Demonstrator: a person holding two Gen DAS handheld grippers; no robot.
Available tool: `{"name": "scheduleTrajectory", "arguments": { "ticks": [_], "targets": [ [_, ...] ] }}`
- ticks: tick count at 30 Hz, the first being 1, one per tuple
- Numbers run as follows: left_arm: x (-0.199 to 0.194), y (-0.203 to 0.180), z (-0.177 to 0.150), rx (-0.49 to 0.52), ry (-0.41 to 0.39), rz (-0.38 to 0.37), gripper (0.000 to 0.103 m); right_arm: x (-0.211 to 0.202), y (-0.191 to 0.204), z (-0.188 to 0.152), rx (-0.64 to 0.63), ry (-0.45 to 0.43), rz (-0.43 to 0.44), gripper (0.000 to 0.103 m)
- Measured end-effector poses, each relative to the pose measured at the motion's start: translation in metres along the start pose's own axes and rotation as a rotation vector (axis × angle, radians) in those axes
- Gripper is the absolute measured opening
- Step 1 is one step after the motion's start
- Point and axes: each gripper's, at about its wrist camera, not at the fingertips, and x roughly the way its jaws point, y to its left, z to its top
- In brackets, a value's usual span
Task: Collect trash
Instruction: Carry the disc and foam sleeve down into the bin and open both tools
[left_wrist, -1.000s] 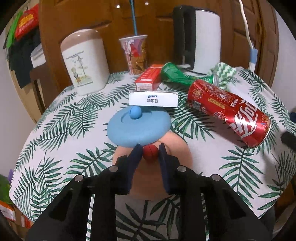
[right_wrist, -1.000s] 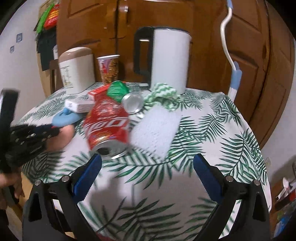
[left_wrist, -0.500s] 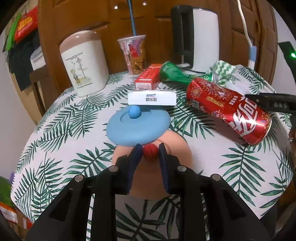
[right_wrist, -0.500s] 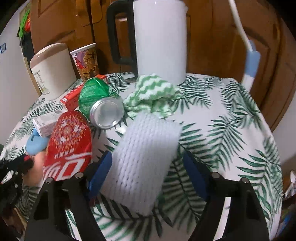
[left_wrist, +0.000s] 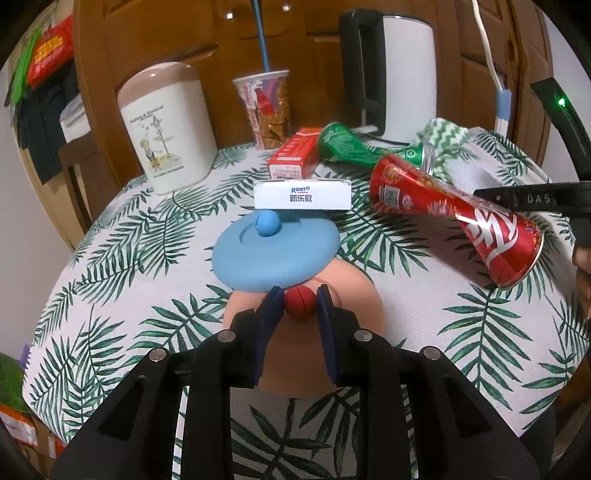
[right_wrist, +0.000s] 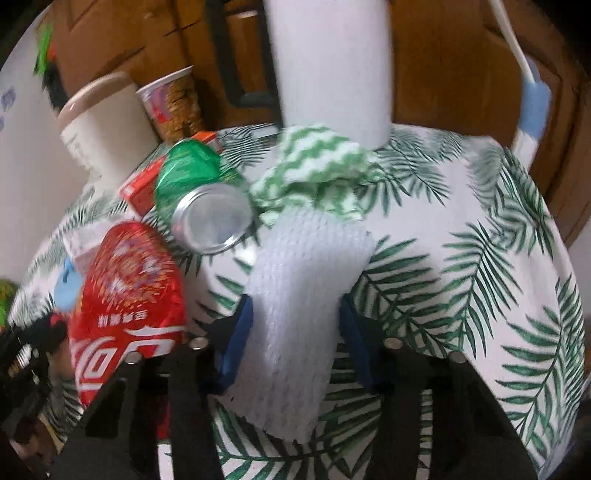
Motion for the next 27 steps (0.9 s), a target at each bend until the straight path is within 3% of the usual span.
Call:
{"name": "scheduleTrajectory", "arguments": {
  "ticks": [2, 5, 13, 17, 21, 27],
  "targets": [
    [0.0, 0.001, 0.0, -0.002, 0.0, 0.0, 0.025, -0.001, 0.007, -0.001, -0.034, -0.001, 0.003, 0.023],
    [-0.001, 0.001, 0.0, -0.004, -0.004, -0.003, 0.024, -0.005, 0.011, -0.003, -0.047, -0.018, 0.005, 0.021],
    [-0.008, 0.011, -0.006, -0.055, -0.028, -0.08, 0.024, -0.047, -0.002, -0.024, -0.03, -0.115, -0.015, 0.02],
    [-0.019, 0.016, -0.008, -0.079, -0.025, -0.134, 0.024, -0.069, -0.008, -0.036, -0.008, -0.141, 0.015, 0.02],
    [-0.028, 0.012, -0.013, -0.041, 0.027, -0.16, 0.024, -0.083, -0.004, -0.046, -0.014, -0.142, 0.04, 0.02],
    [-0.06, 0.01, -0.03, -0.02, 0.007, -0.17, 0.024, -0.106, 0.016, -0.069, -0.034, -0.161, 0.073, 0.02]
  ]
}}
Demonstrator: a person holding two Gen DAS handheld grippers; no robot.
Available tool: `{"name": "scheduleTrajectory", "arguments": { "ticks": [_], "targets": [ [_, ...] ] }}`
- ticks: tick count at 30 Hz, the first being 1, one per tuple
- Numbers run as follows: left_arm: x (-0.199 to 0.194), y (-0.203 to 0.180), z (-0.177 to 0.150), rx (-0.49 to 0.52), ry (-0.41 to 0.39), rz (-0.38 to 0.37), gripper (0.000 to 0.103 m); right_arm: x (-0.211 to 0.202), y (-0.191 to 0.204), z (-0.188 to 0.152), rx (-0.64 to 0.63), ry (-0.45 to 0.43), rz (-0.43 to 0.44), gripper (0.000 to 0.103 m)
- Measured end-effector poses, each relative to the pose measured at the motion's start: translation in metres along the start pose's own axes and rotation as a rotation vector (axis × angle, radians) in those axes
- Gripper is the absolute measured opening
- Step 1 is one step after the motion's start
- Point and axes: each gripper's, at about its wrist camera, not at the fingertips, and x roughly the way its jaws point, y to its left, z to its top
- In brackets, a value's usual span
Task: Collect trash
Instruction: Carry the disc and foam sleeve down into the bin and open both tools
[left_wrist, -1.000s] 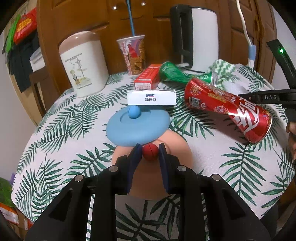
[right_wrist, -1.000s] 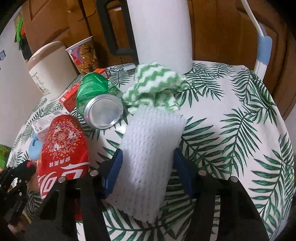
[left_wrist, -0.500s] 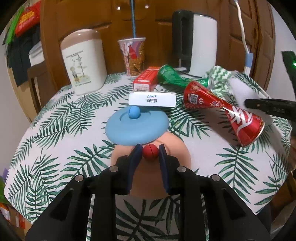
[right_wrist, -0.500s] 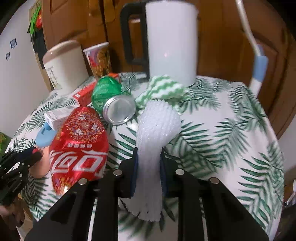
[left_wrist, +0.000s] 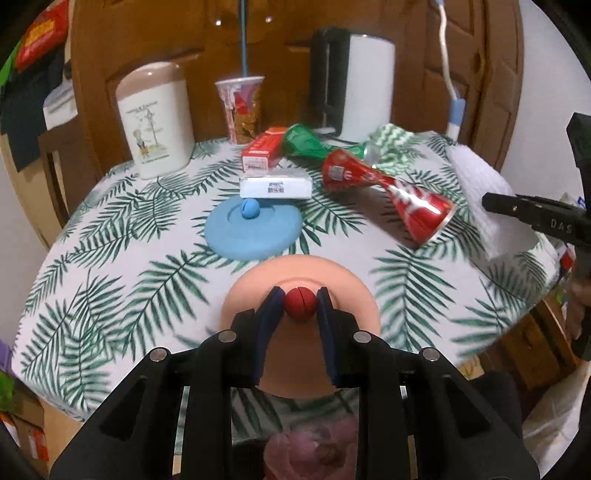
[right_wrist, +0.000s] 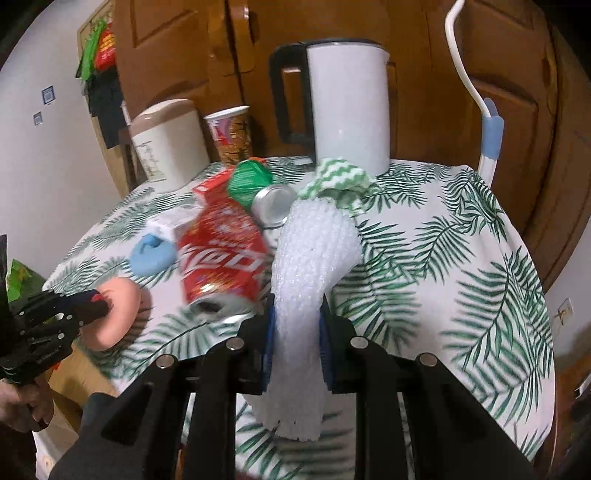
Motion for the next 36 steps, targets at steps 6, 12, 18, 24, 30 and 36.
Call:
{"name": "scheduleTrajectory", "arguments": {
  "ticks": [6, 12, 18, 24, 30, 36],
  "targets": [
    [-0.028, -0.008, -0.023, 0.007, -0.016, -0.008, 0.024, -0.028, 0.036, -0.033, -0.031, -0.007, 0.056, 0.02],
    [-0.057, -0.021, -0.05, 0.028, -0.029, -0.009, 0.024, -0.048, 0.077, -0.073, -0.066, 0.007, 0.102, 0.02],
    [-0.071, -0.029, -0.092, 0.04, -0.001, -0.016, 0.024, -0.047, 0.111, -0.129, -0.092, 0.069, 0.139, 0.02],
    [-0.035, -0.035, -0.155, 0.032, 0.131, -0.027, 0.024, -0.012, 0.122, -0.193, -0.098, 0.191, 0.142, 0.02],
    [0.044, -0.031, -0.217, 0.024, 0.322, -0.013, 0.024, 0.064, 0.116, -0.258, -0.088, 0.368, 0.121, 0.02],
    [0.116, -0.022, -0.267, 0.019, 0.493, -0.002, 0.025, 0.137, 0.116, -0.314, -0.095, 0.549, 0.119, 0.02]
  ]
}}
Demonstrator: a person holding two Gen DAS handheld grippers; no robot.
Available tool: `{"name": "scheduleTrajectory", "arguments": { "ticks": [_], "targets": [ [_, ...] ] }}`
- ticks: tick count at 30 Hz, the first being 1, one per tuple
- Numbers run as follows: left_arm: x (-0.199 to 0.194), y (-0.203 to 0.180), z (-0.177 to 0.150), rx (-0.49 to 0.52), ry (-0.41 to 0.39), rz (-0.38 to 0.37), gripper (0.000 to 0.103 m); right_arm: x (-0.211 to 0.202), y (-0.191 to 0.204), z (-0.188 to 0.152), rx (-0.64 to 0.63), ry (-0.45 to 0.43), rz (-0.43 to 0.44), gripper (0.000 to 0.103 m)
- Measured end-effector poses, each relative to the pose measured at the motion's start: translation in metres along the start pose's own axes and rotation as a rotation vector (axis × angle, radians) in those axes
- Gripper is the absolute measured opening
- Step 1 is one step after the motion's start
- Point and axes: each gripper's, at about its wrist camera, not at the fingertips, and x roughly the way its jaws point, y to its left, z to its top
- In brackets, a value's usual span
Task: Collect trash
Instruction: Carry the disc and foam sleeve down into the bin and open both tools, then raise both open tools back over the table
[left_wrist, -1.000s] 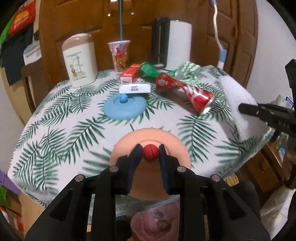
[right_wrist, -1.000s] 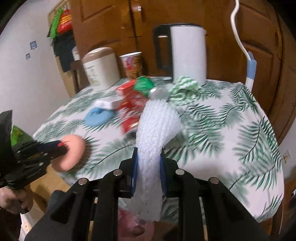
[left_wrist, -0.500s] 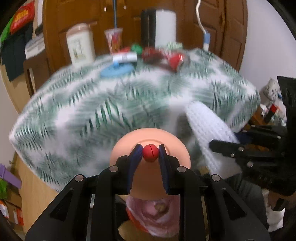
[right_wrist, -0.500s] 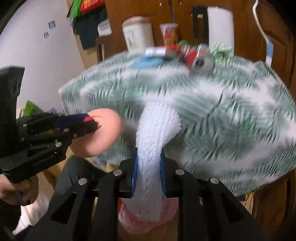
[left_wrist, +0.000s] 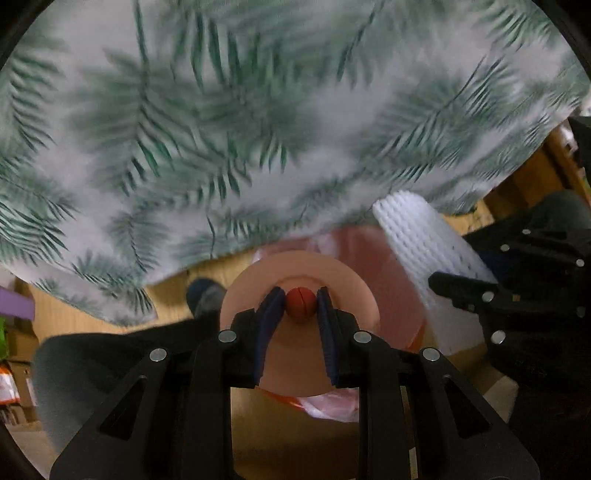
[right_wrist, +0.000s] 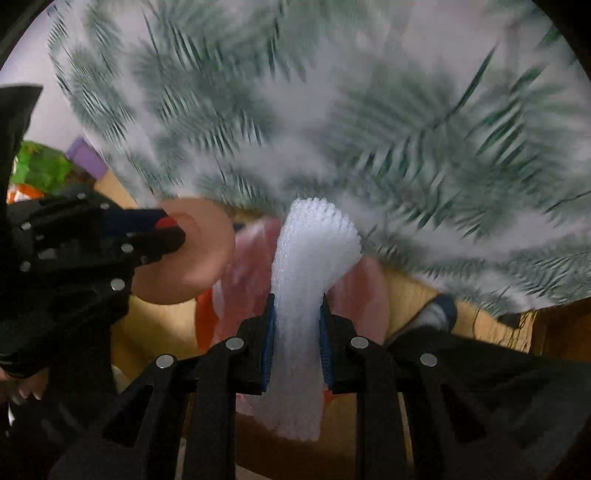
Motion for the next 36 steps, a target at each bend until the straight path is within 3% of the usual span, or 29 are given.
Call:
{"name": "scheduleTrajectory", "arguments": {
  "ticks": [4, 13, 16, 17, 18, 22, 25, 26, 34, 36],
  "targets": [
    [0.036, 0.006, -0.004, -0.016, 0.077, -0.007, 0.025, 0.046, -0.004, -0.006, 0.004, 0.108, 0.007, 0.021],
    [0.078, 0.01, -0.001, -0.032, 0.185, -0.01, 0.025, 0.096, -0.009, 0.0, 0.007, 0.208, 0.013, 0.023],
    [0.087, 0.006, 0.002, -0.028, 0.208, 0.003, 0.034, 0.107, -0.01, 0.002, 0.0, 0.227, 0.019, 0.031],
    [0.09, 0.005, 0.003, -0.025, 0.21, 0.008, 0.044, 0.109, -0.01, 0.002, -0.004, 0.227, 0.012, 0.039],
    [0.092, 0.005, 0.003, -0.023, 0.212, 0.017, 0.049, 0.111, -0.014, 0.002, -0.003, 0.23, 0.013, 0.042],
    [0.099, 0.006, 0.004, -0.026, 0.234, 0.034, 0.049, 0.117, -0.018, 0.003, -0.004, 0.242, 0.007, 0.053],
    [0.098, 0.012, 0.004, -0.048, 0.232, 0.048, 0.049, 0.118, -0.019, 0.0, -0.012, 0.245, -0.01, 0.07],
    [0.096, 0.015, 0.004, -0.055, 0.227, 0.053, 0.052, 0.118, -0.018, -0.001, -0.021, 0.242, -0.025, 0.081],
    [0.057, 0.034, 0.001, -0.161, 0.12, 0.097, 0.061, 0.099, -0.013, -0.003, -0.039, 0.185, -0.104, 0.094],
    [0.032, 0.032, 0.0, -0.164, 0.048, 0.087, 0.062, 0.075, -0.006, -0.002, -0.082, 0.118, -0.164, 0.098]
  ]
}}
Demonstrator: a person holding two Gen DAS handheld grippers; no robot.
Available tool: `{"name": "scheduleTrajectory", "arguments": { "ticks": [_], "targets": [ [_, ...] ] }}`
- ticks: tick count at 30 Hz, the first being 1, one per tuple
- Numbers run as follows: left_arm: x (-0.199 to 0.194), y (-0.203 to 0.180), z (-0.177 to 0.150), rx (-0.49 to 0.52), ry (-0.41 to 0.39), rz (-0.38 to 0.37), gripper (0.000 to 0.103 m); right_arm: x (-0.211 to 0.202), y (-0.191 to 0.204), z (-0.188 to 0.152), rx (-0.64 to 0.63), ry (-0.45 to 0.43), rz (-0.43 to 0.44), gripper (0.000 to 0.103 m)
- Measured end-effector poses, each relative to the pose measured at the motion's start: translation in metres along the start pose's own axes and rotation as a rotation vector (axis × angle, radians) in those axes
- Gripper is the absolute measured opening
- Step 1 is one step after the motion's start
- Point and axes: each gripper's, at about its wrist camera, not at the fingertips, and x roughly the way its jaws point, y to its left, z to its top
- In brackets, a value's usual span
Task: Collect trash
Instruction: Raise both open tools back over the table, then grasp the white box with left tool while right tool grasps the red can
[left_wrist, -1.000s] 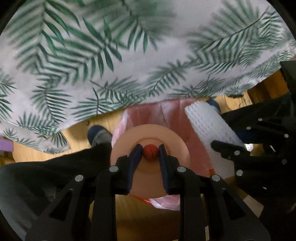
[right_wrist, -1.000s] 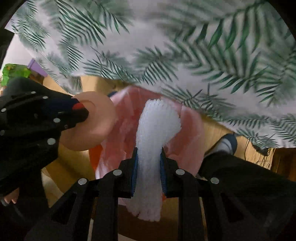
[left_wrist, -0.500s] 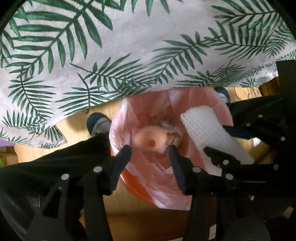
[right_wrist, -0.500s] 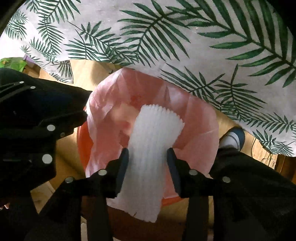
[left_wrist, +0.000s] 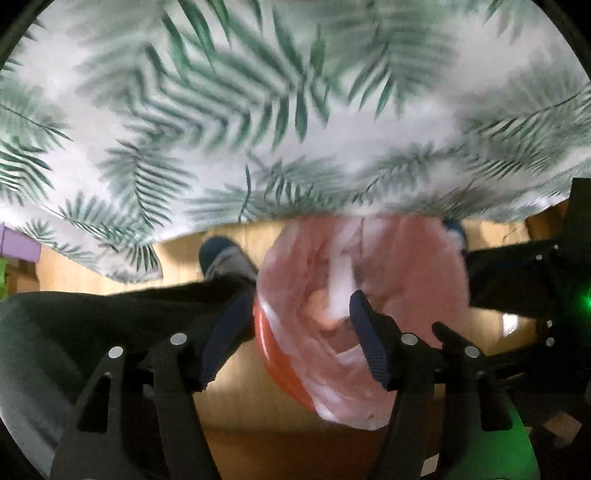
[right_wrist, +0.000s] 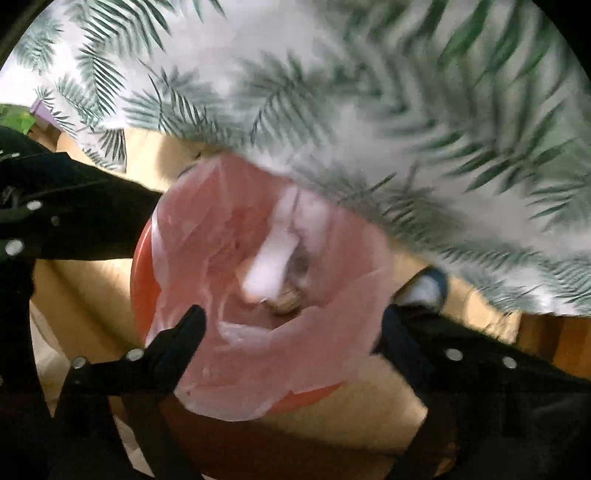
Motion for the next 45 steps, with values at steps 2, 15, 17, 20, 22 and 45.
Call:
{"name": "scheduleTrajectory", "arguments": {
  "ticks": [2, 15, 17, 20, 22, 45],
  "targets": [
    [-0.023, -0.002, -0.001, 0.013, -0.074, -0.004, 0.07, -0.028, 0.006, -0.004, -0.063, -0.08, -0.104, 0.098],
    [-0.228, -0.001, 0.041, 0.085, -0.499, 0.022, 0.098, -0.236, -0.021, -0.01, 0.026, -0.475, -0.158, 0.098],
    [-0.255, 0.004, 0.057, 0.072, -0.559, 0.015, 0.097, -0.272, -0.029, -0.001, 0.048, -0.557, -0.183, 0.098],
    [-0.288, 0.006, 0.091, 0.064, -0.639, 0.016, 0.097, -0.313, -0.039, 0.022, 0.071, -0.636, -0.202, 0.098],
    [-0.302, 0.003, 0.119, 0.069, -0.672, 0.02, 0.097, -0.333, -0.046, 0.037, 0.087, -0.68, -0.217, 0.098],
    [-0.256, -0.03, 0.29, 0.136, -0.586, 0.07, 0.097, -0.315, -0.102, 0.212, 0.055, -0.571, -0.299, 0.098]
  ]
}}
